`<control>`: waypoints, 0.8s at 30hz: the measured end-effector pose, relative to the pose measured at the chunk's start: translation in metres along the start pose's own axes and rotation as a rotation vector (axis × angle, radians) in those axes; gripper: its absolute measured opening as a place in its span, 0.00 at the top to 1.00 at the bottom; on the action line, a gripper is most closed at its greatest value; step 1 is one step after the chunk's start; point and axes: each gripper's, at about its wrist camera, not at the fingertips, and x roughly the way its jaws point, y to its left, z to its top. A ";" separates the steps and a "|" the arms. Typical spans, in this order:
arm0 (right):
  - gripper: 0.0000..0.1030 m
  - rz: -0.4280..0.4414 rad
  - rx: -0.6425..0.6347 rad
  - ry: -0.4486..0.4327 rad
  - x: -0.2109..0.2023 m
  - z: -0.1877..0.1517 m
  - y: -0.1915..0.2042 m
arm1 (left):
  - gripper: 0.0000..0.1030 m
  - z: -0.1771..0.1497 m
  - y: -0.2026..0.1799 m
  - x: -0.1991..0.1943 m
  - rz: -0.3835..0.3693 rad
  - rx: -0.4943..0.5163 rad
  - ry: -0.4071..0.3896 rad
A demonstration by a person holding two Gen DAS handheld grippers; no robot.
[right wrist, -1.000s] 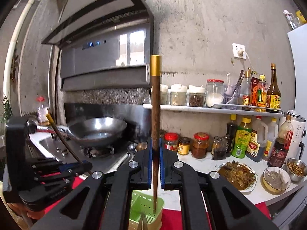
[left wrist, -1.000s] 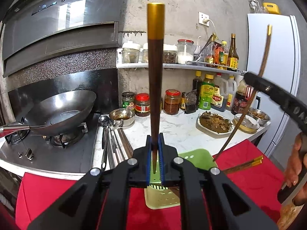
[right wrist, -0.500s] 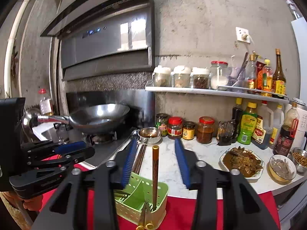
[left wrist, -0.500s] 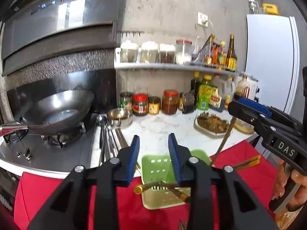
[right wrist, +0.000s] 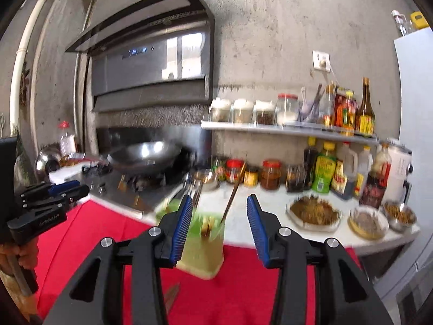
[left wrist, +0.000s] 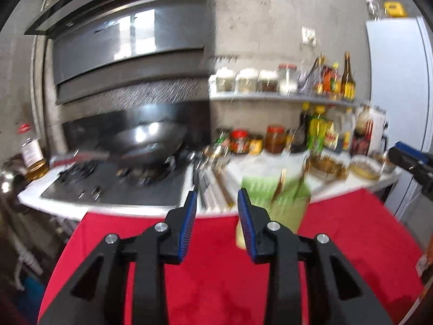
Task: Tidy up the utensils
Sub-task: 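Move both open tools back over the remaining chopsticks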
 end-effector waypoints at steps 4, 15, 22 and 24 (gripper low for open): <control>0.58 0.024 -0.018 0.075 -0.018 -0.055 0.017 | 0.70 -0.058 0.001 -0.014 0.014 -0.006 0.089; 0.58 0.100 -0.001 0.258 -0.029 -0.161 0.054 | 0.70 -0.160 -0.004 -0.024 0.032 -0.012 0.241; 0.66 0.151 0.020 0.362 -0.011 -0.188 0.074 | 0.70 -0.180 0.001 -0.018 0.015 -0.037 0.303; 0.74 0.156 0.024 0.383 -0.005 -0.190 0.078 | 0.70 -0.178 0.006 -0.017 0.029 -0.040 0.300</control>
